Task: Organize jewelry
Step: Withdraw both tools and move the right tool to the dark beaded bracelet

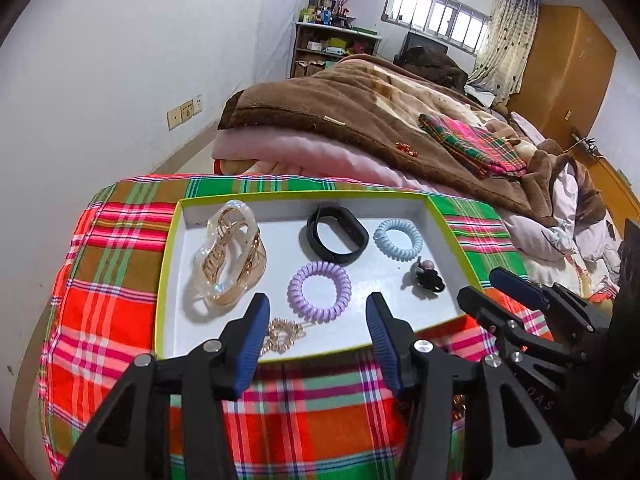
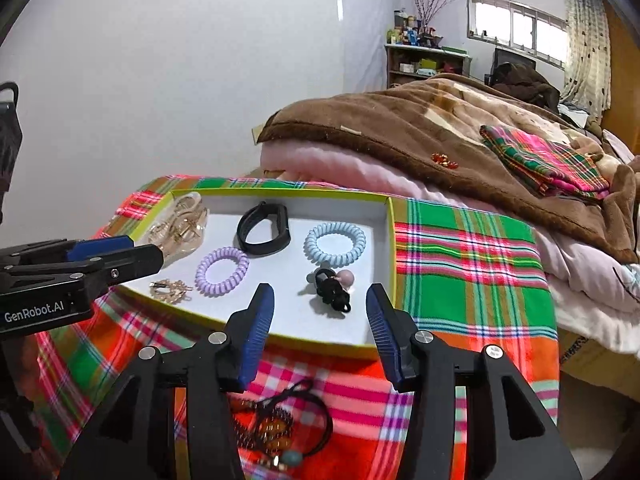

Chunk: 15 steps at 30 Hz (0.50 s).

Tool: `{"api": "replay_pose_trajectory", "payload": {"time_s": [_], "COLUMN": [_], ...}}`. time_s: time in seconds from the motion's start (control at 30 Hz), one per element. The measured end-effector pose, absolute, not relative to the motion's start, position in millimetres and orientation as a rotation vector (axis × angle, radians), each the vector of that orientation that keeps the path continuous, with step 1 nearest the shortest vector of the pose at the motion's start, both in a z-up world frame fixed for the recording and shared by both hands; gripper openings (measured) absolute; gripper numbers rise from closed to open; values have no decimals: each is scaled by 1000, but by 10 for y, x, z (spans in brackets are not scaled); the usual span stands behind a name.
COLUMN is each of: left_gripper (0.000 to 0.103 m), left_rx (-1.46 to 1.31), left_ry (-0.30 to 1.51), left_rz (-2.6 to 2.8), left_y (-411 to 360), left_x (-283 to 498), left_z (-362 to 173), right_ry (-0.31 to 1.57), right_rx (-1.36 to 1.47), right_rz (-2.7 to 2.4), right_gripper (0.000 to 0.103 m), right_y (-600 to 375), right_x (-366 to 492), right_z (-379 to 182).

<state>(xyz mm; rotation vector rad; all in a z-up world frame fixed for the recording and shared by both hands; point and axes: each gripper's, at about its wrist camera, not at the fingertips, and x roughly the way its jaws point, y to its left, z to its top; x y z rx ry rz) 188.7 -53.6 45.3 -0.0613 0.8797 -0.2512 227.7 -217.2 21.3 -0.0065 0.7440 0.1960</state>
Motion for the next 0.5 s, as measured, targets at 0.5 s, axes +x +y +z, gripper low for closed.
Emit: {"api": "replay_pose_trajectory", "payload": {"time_s": [0.5], "left_gripper": [59], "left_rx": [-105], "left_ry": [853], "left_rz": [-291], "left_y": [-502], "left_x": [1385], "left_z": [461], "right_ry": [793], "right_rx": [21], "right_rz": [237], "right_gripper": [49], "right_y": [-2390], "right_x": [1697], "right_z": [-17]}}
